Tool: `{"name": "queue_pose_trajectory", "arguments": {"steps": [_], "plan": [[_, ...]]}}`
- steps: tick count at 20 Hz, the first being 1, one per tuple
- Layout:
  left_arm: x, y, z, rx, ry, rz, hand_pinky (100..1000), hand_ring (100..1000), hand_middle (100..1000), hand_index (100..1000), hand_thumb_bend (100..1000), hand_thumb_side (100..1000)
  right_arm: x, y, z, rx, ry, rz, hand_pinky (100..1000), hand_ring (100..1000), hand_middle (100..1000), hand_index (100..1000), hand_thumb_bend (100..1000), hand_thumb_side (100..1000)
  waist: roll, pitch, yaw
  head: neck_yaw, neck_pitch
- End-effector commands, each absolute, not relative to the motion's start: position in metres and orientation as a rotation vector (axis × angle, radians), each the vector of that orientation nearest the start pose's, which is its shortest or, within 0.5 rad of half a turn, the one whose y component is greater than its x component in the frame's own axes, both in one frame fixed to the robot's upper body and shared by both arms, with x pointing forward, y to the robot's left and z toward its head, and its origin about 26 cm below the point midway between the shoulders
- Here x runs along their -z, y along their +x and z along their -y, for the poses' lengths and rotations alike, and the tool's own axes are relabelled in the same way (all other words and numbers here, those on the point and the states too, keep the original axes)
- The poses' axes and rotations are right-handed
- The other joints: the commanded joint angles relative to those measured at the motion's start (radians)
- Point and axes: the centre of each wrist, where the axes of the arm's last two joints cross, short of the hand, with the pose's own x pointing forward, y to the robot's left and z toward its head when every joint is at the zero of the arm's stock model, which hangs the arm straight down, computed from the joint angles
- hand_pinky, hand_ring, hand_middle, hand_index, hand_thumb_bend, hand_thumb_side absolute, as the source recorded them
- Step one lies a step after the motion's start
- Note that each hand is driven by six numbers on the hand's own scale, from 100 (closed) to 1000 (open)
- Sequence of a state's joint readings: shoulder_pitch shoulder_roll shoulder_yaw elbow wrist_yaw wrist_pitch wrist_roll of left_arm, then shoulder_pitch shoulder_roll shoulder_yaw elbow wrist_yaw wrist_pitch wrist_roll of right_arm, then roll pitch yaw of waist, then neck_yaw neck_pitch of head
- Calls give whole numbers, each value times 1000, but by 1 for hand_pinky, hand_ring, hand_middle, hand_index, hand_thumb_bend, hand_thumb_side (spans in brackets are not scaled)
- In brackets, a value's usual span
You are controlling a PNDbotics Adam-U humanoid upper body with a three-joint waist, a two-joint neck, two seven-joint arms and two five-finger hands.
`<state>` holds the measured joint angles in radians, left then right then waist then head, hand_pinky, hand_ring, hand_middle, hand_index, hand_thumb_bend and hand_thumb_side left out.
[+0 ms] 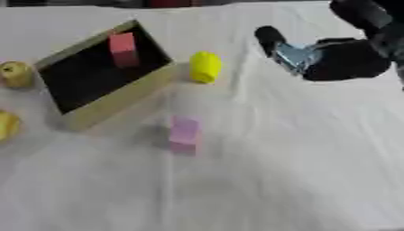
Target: Pick up objects on the table and place them in the box.
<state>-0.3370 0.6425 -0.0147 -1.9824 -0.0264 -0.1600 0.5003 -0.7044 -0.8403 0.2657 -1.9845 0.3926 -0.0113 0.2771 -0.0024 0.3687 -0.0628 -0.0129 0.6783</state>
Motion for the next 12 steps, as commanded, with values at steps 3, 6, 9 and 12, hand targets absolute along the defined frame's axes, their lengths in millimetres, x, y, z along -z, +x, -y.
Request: {"name": "queue_pose_trajectory", "arguments": {"steps": [3, 6, 9, 12], "plan": [[-250, 296, -300, 183, 609, 2585, 788, 789, 798, 956, 547, 668, -336, 297, 237, 2074, 1064, -2696, 875, 868, 839, 887, 182, 633, 3, -29, -5, -21, 12], [-251, 296, -299, 189, 605, 2587, 788, 789, 798, 957, 546, 668, -339, 296, 237, 2108, 1070, -2691, 876, 870, 841, 888, 186, 617, 6, -31, -8, -30, 15], [-252, 297, -299, 196, 595, 2593, 791, 791, 800, 959, 538, 669, -341, 299, 237, 2129, 1089, -2682, 876, 872, 844, 890, 193, 582, 9, -33, -11, -43, 18], [-252, 297, -298, 203, 585, 2595, 792, 792, 801, 959, 534, 670, -341, 306, 236, 2159, 1093, -2675, 877, 873, 845, 889, 195, 568, 10, -35, -12, -50, 20]]}}
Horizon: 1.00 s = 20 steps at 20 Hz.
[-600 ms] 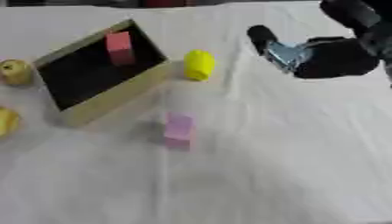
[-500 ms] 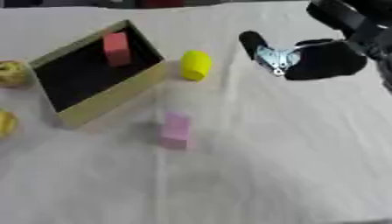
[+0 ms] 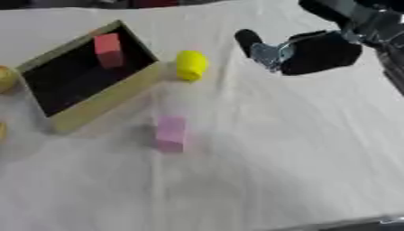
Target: Pick up objects on the table and place them in the box.
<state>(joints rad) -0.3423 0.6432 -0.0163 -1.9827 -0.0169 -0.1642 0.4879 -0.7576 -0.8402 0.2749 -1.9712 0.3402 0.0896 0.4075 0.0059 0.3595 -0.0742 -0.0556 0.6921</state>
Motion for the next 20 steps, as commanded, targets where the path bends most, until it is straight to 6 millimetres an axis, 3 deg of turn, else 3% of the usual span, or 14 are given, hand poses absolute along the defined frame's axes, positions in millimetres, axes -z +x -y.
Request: {"name": "queue_pose_trajectory", "arguments": {"steps": [1, 8, 14, 19, 20], "plan": [[-252, 297, -298, 205, 582, 2596, 792, 792, 801, 959, 534, 670, -341, 309, 235, 2175, 1085, -2675, 877, 874, 846, 890, 195, 569, 3, -26, 0, -10, 5], [-256, 298, -296, 207, 570, 2613, 792, 810, 802, 959, 537, 667, -336, 330, 227, 2274, 1012, -2692, 879, 874, 847, 888, 199, 566, 1, -26, 5, 6, 7], [-258, 298, -294, 205, 558, 2624, 791, 810, 801, 958, 536, 668, -332, 341, 222, 2263, 998, -2738, 878, 873, 849, 886, 203, 570, -2, -15, 15, 88, 8], [-260, 299, -293, 204, 551, 2630, 790, 809, 801, 957, 531, 663, -329, 351, 222, 2258, 1032, -2779, 878, 872, 850, 886, 203, 537, -10, -5, 23, 82, 10], [-260, 299, -292, 205, 549, 2631, 790, 809, 801, 957, 533, 668, -328, 353, 222, 2262, 1049, -2780, 878, 871, 849, 885, 229, 570, -12, -4, 24, 76, 11]]}}
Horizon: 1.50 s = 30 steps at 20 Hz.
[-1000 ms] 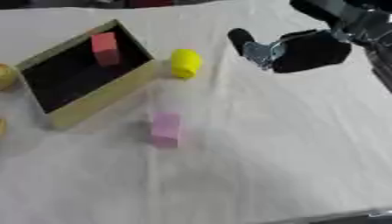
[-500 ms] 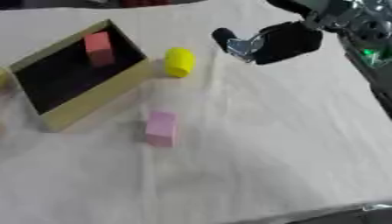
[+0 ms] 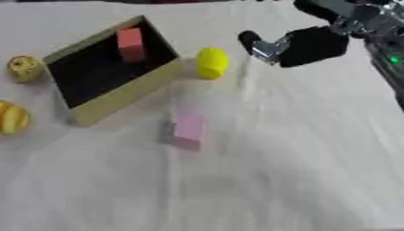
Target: Pick up objects on the table and place them in the box.
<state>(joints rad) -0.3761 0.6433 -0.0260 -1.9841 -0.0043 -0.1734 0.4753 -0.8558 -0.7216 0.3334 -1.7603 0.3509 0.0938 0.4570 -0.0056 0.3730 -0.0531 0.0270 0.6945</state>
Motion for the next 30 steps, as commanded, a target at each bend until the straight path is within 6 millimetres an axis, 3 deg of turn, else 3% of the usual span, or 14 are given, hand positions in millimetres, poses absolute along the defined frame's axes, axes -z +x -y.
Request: {"name": "queue_pose_trajectory", "arguments": {"steps": [1, 7, 15, 20, 30], "plan": [[-260, 299, -292, -273, -726, -3501, 789, 809, 801, 957, 533, 668, -327, 356, 223, -1536, -725, 1885, 877, 868, 842, 881, 237, 570, -2, -16, 4, -15, 9], [-262, 299, -290, -273, -706, -3502, 789, 809, 801, 957, 530, 669, -314, 375, 225, -1493, -765, 1804, 878, 862, 819, 864, 266, 557, -8, -8, 12, -43, 12], [-265, 300, -287, -264, -677, -3503, 788, 809, 798, 955, 531, 667, -290, 407, 215, -1497, -727, 1695, 887, 873, 822, 868, 297, 501, -10, -12, 23, -70, 12], [-267, 301, -285, -261, -655, -3503, 788, 809, 796, 955, 533, 664, -277, 427, 210, -1489, -703, 1635, 895, 879, 821, 872, 322, 515, -11, -19, 30, -80, 22], [-268, 301, -283, -249, -631, -3505, 786, 808, 793, 952, 534, 662, -266, 446, 201, -1466, -737, 1628, 898, 882, 821, 873, 341, 494, -11, -25, 39, -99, 27]]}}
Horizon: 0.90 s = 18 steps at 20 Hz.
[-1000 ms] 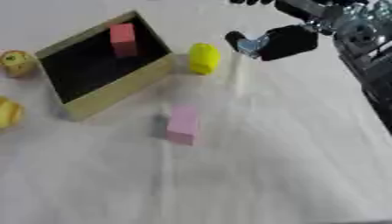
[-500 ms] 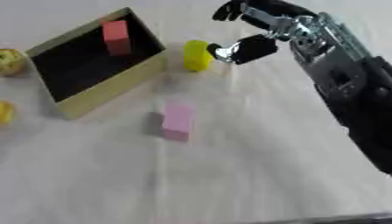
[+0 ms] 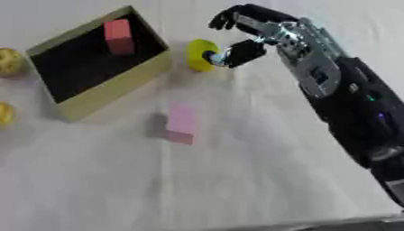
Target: Pick up objects on the table and place them in the box.
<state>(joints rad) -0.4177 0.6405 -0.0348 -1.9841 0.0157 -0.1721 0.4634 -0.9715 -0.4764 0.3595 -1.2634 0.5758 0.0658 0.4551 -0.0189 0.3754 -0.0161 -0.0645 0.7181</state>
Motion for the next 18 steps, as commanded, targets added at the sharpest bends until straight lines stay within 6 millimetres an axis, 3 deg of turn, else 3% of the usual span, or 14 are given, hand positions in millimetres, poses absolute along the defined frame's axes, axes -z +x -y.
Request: {"name": "queue_pose_trajectory", "arguments": {"steps": [1, 18], "plan": [[-268, 301, -283, -249, -629, -3505, 786, 807, 792, 951, 533, 662, -265, 448, 200, -1466, -739, 1627, 898, 882, 822, 873, 338, 492, 2, -26, 2, -10, 3], [-269, 302, -281, -240, -607, -3508, 783, 802, 785, 946, 530, 661, -258, 449, 193, -1533, -683, 1586, 900, 887, 836, 881, 346, 461, -3, -11, 12, -26, 6]]}}
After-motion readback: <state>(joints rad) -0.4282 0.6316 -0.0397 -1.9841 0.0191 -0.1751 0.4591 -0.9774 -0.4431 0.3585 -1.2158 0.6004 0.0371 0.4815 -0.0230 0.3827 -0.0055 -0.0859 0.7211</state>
